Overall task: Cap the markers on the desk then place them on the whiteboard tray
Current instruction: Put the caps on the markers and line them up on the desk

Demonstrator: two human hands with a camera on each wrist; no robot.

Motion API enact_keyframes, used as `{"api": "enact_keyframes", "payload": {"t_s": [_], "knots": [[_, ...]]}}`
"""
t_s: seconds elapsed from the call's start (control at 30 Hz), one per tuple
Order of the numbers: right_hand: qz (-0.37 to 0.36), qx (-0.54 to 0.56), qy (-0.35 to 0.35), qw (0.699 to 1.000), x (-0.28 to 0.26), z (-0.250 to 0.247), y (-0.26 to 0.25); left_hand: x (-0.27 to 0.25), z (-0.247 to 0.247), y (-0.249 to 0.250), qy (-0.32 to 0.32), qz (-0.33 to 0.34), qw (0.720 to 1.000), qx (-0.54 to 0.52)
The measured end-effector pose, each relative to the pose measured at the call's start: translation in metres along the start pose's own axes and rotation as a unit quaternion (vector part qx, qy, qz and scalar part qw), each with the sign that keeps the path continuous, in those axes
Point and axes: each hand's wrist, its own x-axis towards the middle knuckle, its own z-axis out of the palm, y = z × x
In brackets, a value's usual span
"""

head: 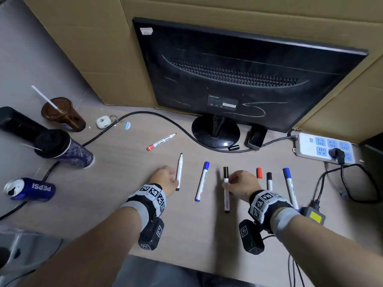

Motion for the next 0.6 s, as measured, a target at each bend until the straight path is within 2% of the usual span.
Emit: {"api": "enact_keyframes", "payload": {"t_s": [0.2, 0.37, 0.6], "knots": [[0.04, 0.043, 0.01, 0.998, 0.018, 0.021, 0.018, 0.025, 0.019, -0.003, 0.031, -0.032, 0.999, 0.006], [0.055, 0.053, 0.033, 0.997, 0.028, 0.021, 0.021, 0.04, 0.021, 0.005, 0.012, -0.041, 0.999, 0.005], [0.026, 0.021, 0.166, 0.986, 0.052, -0.012, -0.015, 0.054, 0.006, 0.006, -0.043, -0.066, 0.996, 0.03]]}}
